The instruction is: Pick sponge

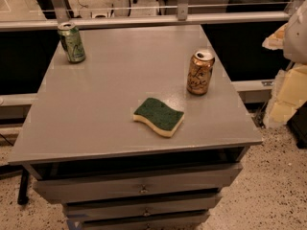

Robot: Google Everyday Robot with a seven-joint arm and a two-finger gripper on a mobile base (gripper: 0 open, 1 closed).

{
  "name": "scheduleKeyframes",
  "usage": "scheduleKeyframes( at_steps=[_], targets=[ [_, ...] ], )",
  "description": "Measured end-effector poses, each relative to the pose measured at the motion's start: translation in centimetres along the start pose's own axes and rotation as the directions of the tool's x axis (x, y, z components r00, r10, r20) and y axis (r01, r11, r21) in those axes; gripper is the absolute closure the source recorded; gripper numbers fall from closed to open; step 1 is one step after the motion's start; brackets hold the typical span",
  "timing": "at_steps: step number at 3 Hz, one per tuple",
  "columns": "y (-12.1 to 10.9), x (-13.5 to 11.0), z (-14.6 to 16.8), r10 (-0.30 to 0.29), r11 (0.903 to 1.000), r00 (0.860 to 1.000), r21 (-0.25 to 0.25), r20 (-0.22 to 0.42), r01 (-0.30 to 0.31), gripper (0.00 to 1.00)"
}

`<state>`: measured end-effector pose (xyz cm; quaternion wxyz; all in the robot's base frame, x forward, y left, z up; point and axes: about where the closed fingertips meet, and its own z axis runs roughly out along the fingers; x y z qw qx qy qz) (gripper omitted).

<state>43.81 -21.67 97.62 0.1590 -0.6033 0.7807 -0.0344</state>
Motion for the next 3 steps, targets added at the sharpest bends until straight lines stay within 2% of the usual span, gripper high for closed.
scheduleKeyframes(
  at_steps=[1,2,3],
  targets=[
    [0.0,0.0,0.0,0.000,1.0000,1.000,0.000,0.000,0.000,0.00],
    [0.6,-1.2,0.7,0.071,0.9975,0.995,0.002,0.075,-0.071,0.00],
    [1.7,-4.8,2.8,0.189,0.9819,0.954,-0.030,0.235,-0.187,0.00]
  ],
)
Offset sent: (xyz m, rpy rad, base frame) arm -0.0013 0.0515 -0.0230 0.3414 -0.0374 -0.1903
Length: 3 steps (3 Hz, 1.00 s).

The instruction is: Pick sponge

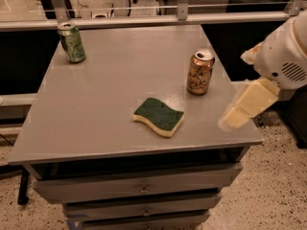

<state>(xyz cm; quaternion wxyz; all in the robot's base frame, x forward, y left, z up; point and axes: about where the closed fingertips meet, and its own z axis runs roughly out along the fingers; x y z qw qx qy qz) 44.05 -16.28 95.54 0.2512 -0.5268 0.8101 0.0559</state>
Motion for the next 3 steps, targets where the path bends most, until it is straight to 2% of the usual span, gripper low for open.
scheduleKeyframes(
  at_steps=[1,2,3],
  targets=[
    [1.1,-3.2,3.6,0.081,0.9967,0.984,-0.020,0.157,-0.079,0.00],
    [1.1,-4.6,6.2,0.122,0.9925,0.962,-0.021,0.245,-0.121,0.00],
    [2.0,-4.6,8.7,0.156,0.9876,0.940,-0.036,0.304,-0.153,0.00]
  ],
)
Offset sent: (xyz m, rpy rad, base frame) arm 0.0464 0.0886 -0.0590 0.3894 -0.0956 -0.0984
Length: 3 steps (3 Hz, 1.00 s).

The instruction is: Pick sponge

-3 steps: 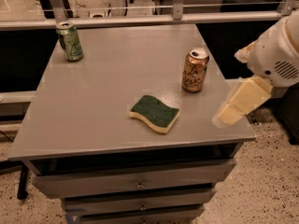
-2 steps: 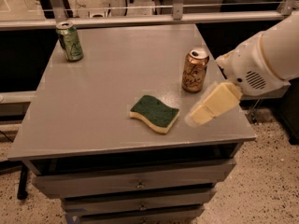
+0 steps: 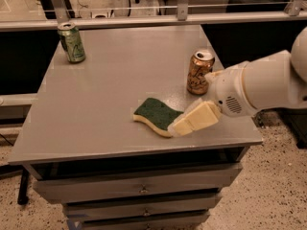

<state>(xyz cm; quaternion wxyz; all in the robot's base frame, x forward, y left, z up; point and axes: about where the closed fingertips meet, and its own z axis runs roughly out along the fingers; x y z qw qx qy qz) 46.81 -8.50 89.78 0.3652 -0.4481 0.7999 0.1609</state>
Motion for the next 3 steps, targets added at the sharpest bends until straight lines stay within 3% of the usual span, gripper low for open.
scheduleKeyframes(
  at_steps=[1,3],
  targets=[
    [1.2,0.9,2.2,0.037,0.9992,0.998,-0.015,0.050,-0.037,0.00],
    [3.1,0.3,5.3,0.100,0.9945,0.987,-0.043,0.127,-0.096,0.00]
  ],
)
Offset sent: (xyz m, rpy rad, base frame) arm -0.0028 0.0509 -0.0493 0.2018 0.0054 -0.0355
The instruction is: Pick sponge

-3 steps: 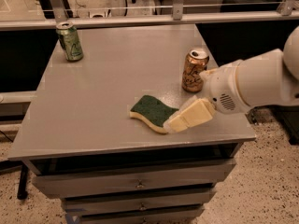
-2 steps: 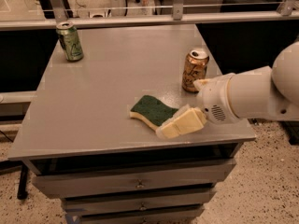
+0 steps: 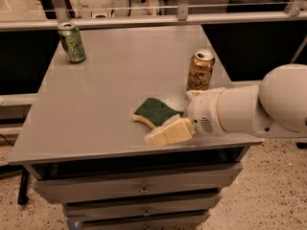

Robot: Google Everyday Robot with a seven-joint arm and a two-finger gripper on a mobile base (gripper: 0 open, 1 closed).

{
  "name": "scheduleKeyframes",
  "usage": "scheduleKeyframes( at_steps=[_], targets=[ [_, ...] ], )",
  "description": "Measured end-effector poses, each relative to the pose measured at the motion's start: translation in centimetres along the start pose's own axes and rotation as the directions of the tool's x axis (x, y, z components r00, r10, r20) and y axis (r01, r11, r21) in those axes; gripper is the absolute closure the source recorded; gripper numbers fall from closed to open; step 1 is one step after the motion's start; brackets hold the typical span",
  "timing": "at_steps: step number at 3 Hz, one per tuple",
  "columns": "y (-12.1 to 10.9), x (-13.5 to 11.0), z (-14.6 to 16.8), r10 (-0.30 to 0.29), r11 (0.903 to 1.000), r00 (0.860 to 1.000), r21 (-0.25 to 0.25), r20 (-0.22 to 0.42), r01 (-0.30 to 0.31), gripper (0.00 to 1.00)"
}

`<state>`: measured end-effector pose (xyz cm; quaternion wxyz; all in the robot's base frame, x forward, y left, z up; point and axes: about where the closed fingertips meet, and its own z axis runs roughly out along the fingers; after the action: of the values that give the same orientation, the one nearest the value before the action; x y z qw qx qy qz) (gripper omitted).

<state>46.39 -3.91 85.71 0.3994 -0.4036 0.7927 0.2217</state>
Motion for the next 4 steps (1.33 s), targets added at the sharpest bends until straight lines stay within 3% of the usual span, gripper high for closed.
scheduleKeyframes(
  at_steps=[1,2,4],
  targets=[
    [0.7,0.1,1.3,0.030,0.9995,0.999,-0.007,0.019,-0.030,0.00],
    [1.4,0.3,2.2,0.040,0.9992,0.999,-0.008,0.027,-0.040,0.18],
    [2.0,0.8,2.7,0.057,0.9984,0.998,-0.001,0.036,-0.057,0.64]
  ],
)
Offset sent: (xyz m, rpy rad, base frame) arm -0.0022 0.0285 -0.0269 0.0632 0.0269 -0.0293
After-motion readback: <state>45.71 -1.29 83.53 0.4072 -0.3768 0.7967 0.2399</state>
